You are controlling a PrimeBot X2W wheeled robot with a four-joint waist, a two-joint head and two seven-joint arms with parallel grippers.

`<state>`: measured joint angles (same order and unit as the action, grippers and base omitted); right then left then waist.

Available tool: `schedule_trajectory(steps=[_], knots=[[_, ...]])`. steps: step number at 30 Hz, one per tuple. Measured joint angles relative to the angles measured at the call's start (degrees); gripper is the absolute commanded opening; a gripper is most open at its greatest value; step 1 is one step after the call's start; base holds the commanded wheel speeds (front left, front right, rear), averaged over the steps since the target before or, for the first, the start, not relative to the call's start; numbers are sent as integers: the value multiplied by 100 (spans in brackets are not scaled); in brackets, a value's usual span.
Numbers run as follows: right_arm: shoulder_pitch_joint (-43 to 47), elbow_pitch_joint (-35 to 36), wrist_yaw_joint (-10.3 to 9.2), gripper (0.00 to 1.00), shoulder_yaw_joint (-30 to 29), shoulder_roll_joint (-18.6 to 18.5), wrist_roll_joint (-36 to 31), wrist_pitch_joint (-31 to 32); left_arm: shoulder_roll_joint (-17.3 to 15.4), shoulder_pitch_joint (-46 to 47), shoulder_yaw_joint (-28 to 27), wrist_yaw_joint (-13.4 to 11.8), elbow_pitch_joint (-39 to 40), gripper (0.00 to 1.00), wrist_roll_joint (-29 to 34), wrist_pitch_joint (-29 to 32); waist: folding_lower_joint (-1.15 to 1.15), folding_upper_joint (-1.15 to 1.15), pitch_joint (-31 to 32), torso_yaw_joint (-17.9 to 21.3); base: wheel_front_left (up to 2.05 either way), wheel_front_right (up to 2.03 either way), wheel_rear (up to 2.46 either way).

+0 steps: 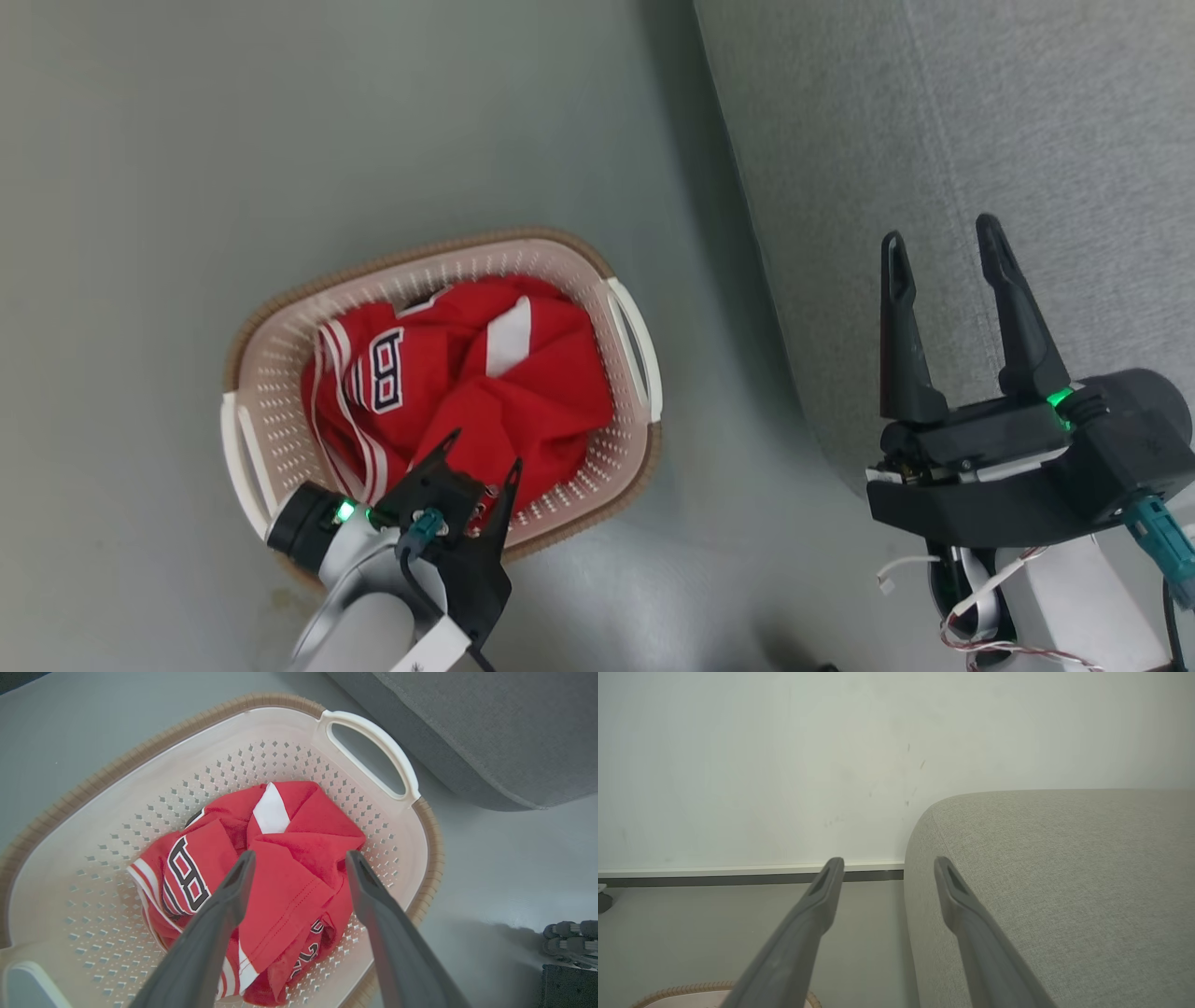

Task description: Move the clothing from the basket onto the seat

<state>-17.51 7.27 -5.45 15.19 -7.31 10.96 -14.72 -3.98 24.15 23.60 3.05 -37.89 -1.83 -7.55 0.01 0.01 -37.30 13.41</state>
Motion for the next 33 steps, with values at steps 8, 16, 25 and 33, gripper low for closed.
schedule_trajectory(steps=[8, 16, 25, 33], knots=[[-222, 166, 25, 100, -10, 64, -12, 0, -64, 366, 5, 0, -241, 100, 154, 51, 0, 0, -533, 108, 0, 0, 0], [-489, 327, 26, 100, -48, 118, -41, 0, -260, 931, -140, -77, -390, 100, 201, 91, 0, 0, -1144, 180, 0, 0, 0], [-789, 241, 44, 100, -97, 183, -63, 0, -304, 1347, -189, -178, -664, 88, 249, 90, 0, 0, -1690, 221, 0, 0, 0], [-910, 49, 68, 100, -98, 240, -92, -1, -258, 1567, -109, -201, -932, 0, 304, -36, -1, -1, -1726, 225, 0, 0, 0]])
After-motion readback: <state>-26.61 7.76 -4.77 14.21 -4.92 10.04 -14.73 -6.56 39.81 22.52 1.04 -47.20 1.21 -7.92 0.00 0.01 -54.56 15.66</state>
